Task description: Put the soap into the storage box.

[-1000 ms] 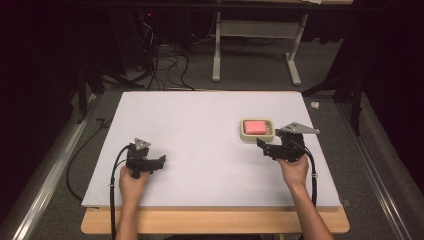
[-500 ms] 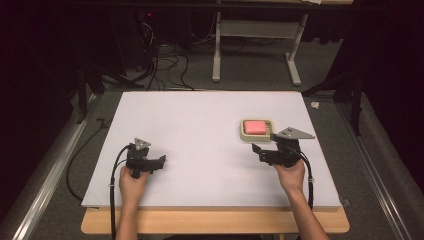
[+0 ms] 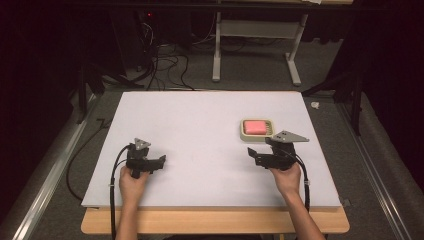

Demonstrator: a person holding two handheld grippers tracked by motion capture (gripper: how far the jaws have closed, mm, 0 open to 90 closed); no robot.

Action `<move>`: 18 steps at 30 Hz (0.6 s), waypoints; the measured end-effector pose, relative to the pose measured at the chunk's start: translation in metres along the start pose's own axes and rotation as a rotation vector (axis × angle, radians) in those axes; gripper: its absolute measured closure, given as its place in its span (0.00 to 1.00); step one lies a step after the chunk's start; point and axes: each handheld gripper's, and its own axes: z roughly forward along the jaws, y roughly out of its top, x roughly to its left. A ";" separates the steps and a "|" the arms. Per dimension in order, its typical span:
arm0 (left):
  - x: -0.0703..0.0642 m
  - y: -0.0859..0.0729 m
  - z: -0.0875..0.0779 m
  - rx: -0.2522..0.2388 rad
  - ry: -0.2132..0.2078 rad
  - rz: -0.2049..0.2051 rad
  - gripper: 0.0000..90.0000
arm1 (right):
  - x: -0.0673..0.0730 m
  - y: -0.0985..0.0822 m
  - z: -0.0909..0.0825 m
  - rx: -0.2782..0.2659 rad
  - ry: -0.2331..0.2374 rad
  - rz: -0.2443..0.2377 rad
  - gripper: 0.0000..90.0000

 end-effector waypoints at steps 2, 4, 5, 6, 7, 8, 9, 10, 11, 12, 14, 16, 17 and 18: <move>0.000 0.000 0.000 0.000 0.000 0.000 0.17 | 0.002 -0.001 0.002 0.007 0.001 -0.011 0.22; 0.000 0.000 0.000 0.000 0.000 0.000 0.17 | 0.003 -0.001 0.002 0.007 0.004 -0.012 0.22; 0.000 0.000 0.000 0.000 0.000 0.000 0.17 | 0.003 -0.002 0.003 0.009 0.005 -0.012 0.22; 0.000 0.000 0.000 0.000 0.000 0.000 0.17 | 0.004 -0.002 0.003 0.013 0.003 -0.013 0.22; 0.000 0.000 0.000 0.000 0.000 0.000 0.17 | 0.005 -0.003 0.005 0.019 0.006 -0.022 0.22; 0.000 0.000 0.000 0.000 0.000 0.000 0.17 | 0.005 -0.003 0.005 0.019 0.006 -0.022 0.22; 0.000 0.000 0.000 0.000 0.000 0.000 0.17 | 0.006 -0.004 0.006 0.023 0.007 -0.020 0.22; 0.000 0.000 0.000 0.000 0.000 0.000 0.17 | 0.007 -0.005 0.008 0.028 0.005 -0.024 0.22; 0.000 0.000 0.000 0.000 0.000 0.000 0.17 | 0.007 -0.005 0.008 0.028 0.005 -0.024 0.22; 0.000 0.000 0.000 0.000 0.000 0.000 0.17 | 0.008 -0.006 0.008 0.033 0.006 -0.023 0.23; 0.000 0.000 0.000 0.000 0.000 0.000 0.17 | 0.008 -0.008 0.010 0.040 0.009 -0.027 0.23; 0.000 0.000 0.000 0.000 0.000 0.000 0.17 | 0.010 -0.009 0.013 0.048 0.009 -0.031 0.23; 0.000 0.000 0.000 0.000 0.000 0.000 0.17 | 0.011 -0.011 0.014 0.055 0.012 -0.032 0.23; 0.000 0.000 0.000 0.000 0.000 0.000 0.17 | 0.011 -0.011 0.015 0.059 0.013 -0.033 0.23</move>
